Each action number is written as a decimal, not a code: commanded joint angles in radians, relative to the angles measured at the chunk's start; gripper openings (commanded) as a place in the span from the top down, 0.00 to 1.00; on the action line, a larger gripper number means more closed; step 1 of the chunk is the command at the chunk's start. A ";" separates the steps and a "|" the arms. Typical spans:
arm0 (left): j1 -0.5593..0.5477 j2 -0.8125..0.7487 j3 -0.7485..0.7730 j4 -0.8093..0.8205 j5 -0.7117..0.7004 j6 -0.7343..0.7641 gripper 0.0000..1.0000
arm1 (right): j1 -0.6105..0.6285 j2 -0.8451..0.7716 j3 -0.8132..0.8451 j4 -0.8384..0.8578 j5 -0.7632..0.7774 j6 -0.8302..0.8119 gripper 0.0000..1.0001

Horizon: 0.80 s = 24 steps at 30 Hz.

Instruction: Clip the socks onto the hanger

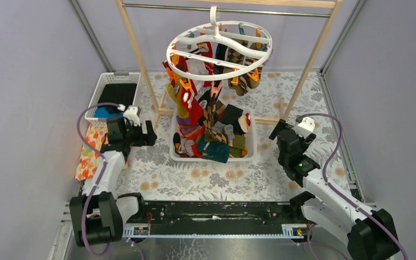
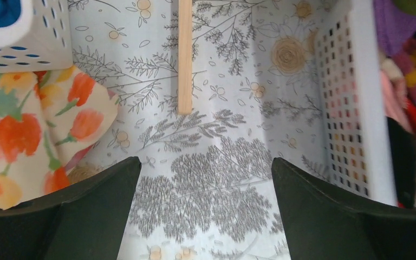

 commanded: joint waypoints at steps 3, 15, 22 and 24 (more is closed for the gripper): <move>0.006 0.092 -0.186 0.649 0.018 -0.063 0.01 | -0.059 0.084 -0.099 0.327 0.175 -0.191 0.00; 0.005 0.253 -0.441 1.365 -0.043 -0.161 0.01 | -0.155 0.234 -0.376 0.982 -0.002 -0.392 0.00; -0.006 0.420 -0.408 1.500 -0.021 -0.213 0.01 | -0.217 0.503 -0.298 1.193 -0.087 -0.470 0.00; -0.048 0.410 -0.394 1.444 -0.086 -0.177 0.01 | -0.270 0.544 -0.293 1.223 -0.160 -0.466 0.00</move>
